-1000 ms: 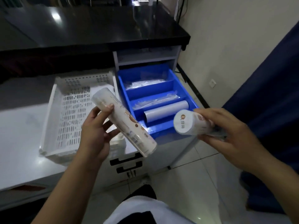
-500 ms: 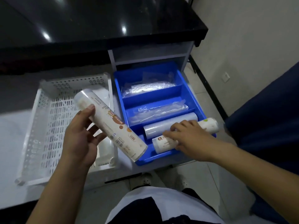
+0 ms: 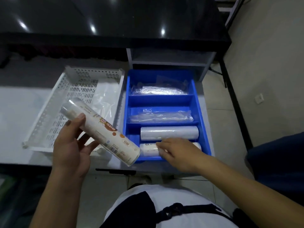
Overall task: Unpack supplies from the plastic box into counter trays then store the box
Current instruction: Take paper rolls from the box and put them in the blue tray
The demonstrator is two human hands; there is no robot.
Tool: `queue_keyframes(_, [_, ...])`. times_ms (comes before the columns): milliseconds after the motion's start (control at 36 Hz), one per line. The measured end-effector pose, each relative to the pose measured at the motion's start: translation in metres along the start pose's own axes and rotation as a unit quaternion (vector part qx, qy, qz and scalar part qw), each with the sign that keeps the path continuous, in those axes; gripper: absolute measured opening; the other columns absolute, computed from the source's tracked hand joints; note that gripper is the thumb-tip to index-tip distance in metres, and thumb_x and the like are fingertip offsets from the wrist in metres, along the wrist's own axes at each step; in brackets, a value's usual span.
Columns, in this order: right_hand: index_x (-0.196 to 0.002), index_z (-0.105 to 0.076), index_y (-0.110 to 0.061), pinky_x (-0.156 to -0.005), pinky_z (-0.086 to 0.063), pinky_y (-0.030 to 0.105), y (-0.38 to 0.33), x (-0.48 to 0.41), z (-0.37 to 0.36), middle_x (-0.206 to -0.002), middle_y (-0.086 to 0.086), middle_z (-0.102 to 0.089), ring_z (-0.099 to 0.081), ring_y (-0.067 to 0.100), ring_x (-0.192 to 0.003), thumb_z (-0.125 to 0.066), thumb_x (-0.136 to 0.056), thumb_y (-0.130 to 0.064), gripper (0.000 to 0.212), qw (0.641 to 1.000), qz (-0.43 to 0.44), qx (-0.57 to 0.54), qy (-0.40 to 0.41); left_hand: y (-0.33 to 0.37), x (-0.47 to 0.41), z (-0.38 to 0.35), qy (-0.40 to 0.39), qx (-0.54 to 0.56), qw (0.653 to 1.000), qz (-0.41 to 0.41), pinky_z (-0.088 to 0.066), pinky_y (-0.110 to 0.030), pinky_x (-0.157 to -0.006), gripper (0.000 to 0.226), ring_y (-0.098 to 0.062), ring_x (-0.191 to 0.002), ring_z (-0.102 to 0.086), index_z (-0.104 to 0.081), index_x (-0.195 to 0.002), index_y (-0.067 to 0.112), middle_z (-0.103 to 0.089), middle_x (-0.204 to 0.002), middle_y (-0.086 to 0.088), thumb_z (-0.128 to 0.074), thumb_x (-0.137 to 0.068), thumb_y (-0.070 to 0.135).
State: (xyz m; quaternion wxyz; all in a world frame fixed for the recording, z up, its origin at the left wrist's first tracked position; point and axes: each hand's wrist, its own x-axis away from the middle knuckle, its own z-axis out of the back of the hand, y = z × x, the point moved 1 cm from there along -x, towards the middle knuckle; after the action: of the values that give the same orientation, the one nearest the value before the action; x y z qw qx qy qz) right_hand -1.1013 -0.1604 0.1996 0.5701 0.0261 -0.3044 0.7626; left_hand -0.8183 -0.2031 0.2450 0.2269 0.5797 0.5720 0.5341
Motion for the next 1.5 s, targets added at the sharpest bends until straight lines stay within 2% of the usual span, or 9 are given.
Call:
queue_keyframes(444, [-0.136, -0.050, -0.033, -0.113, -0.034, 0.033, 0.052, 0.090, -0.002, -0.143, -0.013, -0.043, -0.034, 0.007, -0.135, -0.063, -0.090, -0.038, 0.048, 0.959, -0.085, -0.149, 0.225, -0.035, 0.035, -0.078, -0.079, -0.012, 0.997, 0.014, -0.059, -0.048, -0.085, 0.033, -0.025, -0.114, -0.067, -0.066, -0.111, 0.027, -0.071, -0.115, -0.003, -0.069, -0.081, 0.012])
queue_keyframes(583, [-0.135, -0.051, -0.030, -0.078, -0.039, -0.004, 0.065, 0.109, -0.017, -0.139, -0.013, -0.045, -0.045, 0.000, -0.125, -0.068, -0.088, -0.021, 0.051, 0.867, -0.151, -0.372, 0.294, -0.061, 0.047, -0.093, -0.111, 0.016, 0.992, 0.056, -0.060, -0.046, -0.083, 0.051, -0.021, -0.113, -0.067, -0.059, -0.125, 0.015, -0.069, -0.117, -0.009, -0.070, -0.075, 0.012])
queue_keyframes(694, [-0.133, -0.051, -0.036, -0.076, -0.044, -0.001, 0.065, 0.114, -0.024, -0.133, -0.018, -0.050, -0.051, 0.002, -0.119, -0.067, -0.087, -0.024, 0.050, 0.834, -0.156, -0.416, 0.327, -0.078, 0.045, -0.097, -0.096, 0.001, 0.989, 0.113, -0.061, -0.037, -0.074, 0.031, -0.025, -0.100, -0.072, -0.058, -0.114, 0.005, -0.073, -0.101, -0.012, -0.064, -0.084, 0.003])
queue_keyframes(778, [-0.134, -0.049, -0.040, -0.068, -0.046, 0.000, 0.060, 0.114, -0.026, -0.132, -0.021, -0.048, -0.049, 0.001, -0.120, -0.064, -0.083, -0.035, 0.054, 0.817, -0.160, -0.449, 0.324, -0.080, 0.046, -0.095, -0.094, -0.233, 0.967, 0.050, -0.057, -0.020, -0.065, 0.036, -0.019, -0.090, -0.069, -0.058, -0.117, 0.006, -0.072, -0.097, -0.003, -0.063, -0.085, -0.010])
queue_keyframes(861, [-0.124, -0.047, -0.053, -0.068, -0.042, -0.003, 0.058, 0.115, -0.028, -0.128, -0.028, -0.046, -0.044, -0.017, -0.116, -0.065, -0.086, -0.028, 0.049, 0.808, -0.149, -0.468, 0.326, -0.073, 0.048, -0.086, -0.077, -0.376, 0.923, -0.017, -0.049, -0.034, -0.094, 0.061, -0.014, -0.116, -0.052, -0.051, -0.134, 0.027, -0.053, -0.128, 0.003, -0.070, -0.084, -0.003])
queue_keyframes(1000, [-0.112, -0.040, -0.070, -0.061, -0.041, -0.003, 0.056, 0.115, -0.032, -0.114, -0.043, -0.042, -0.046, -0.023, -0.105, -0.065, -0.083, -0.036, 0.051, 0.799, -0.163, -0.489, 0.309, -0.060, 0.050, -0.077, -0.107, -0.374, 0.920, 0.057, -0.052, -0.036, -0.089, 0.055, -0.015, -0.115, -0.059, -0.050, -0.137, 0.030, -0.060, -0.128, 0.005, -0.069, -0.088, 0.012])
queue_keyframes(1250, [-0.121, -0.049, -0.048, -0.057, -0.051, 0.008, 0.059, 0.089, -0.018, -0.111, -0.026, -0.057, -0.059, -0.002, -0.101, -0.066, -0.087, -0.029, 0.043, 0.766, -0.179, -0.552, 0.277, -0.067, 0.031, -0.083, -0.119, -0.316, 0.925, 0.176, -0.056, -0.028, -0.075, 0.010, -0.013, -0.093, -0.070, -0.066, -0.100, 0.024, -0.075, -0.101, -0.001, -0.066, -0.090, 0.024])
queue_keyframes(1389, [-0.130, -0.047, -0.042, -0.055, -0.053, 0.013, 0.060, 0.085, -0.014, -0.112, -0.017, -0.058, -0.060, 0.004, -0.096, -0.063, -0.090, -0.030, 0.045, 0.752, -0.215, -0.561, 0.273, -0.077, 0.020, -0.089, -0.131, -0.283, 0.923, 0.227, -0.049, -0.039, -0.100, 0.034, -0.022, -0.108, -0.067, -0.069, -0.111, 0.017, -0.077, -0.104, -0.007, -0.068, -0.085, 0.039])
queue_keyframes(1500, [-0.126, -0.048, -0.045, -0.062, -0.054, 0.019, 0.058, 0.083, -0.015, -0.116, -0.012, -0.060, -0.060, 0.007, -0.101, -0.062, -0.090, -0.030, 0.041, 0.750, -0.219, -0.558, 0.279, -0.078, 0.011, -0.087, -0.148, -0.282, 0.917, 0.242, -0.049, -0.034, -0.090, 0.043, -0.018, -0.103, -0.069, -0.072, -0.112, 0.019, -0.077, -0.105, -0.004, -0.065, -0.083, 0.050])
